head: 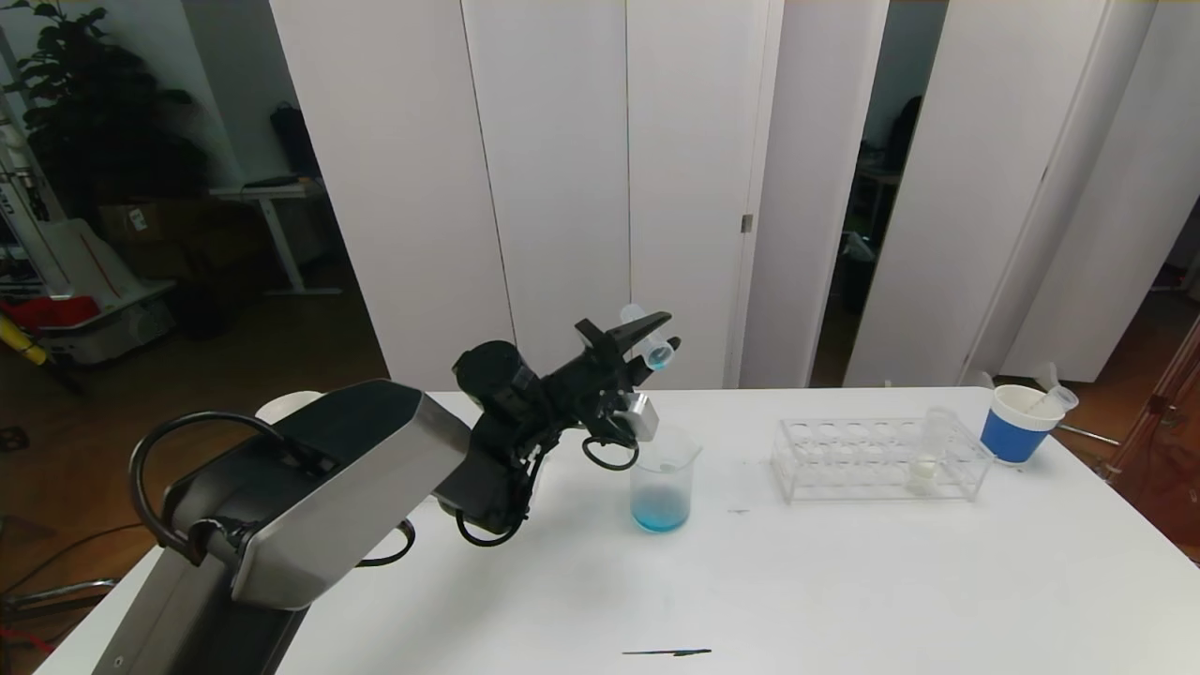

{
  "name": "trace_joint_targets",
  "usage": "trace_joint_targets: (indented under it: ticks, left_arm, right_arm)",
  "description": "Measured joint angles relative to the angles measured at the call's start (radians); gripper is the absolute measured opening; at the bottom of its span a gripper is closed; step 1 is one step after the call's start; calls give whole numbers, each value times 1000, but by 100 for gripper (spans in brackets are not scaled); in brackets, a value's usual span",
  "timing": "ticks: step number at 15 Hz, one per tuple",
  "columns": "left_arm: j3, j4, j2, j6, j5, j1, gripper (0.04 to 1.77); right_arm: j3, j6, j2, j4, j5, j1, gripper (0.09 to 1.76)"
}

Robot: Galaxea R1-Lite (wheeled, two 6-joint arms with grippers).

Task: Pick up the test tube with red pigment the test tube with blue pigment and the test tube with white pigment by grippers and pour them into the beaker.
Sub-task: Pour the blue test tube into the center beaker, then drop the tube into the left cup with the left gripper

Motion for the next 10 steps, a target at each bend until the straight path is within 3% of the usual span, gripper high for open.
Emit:
trace_joint_targets:
  ticks: [3, 7, 8, 10]
  left_arm:
    - [43, 43, -49, -36, 6, 10, 59]
    - [73, 245, -137, -204, 16, 24, 59]
    - [73, 290, -157, -236, 45, 26, 59]
    - [71, 358, -194, -318, 180, 31, 59]
  right_arm:
    - [0, 0, 0, 0, 0, 0, 175]
    - [0, 0, 0, 0, 0, 0, 175]
    - [0, 0, 0, 0, 0, 0, 175]
    - [0, 0, 0, 0, 0, 0, 175]
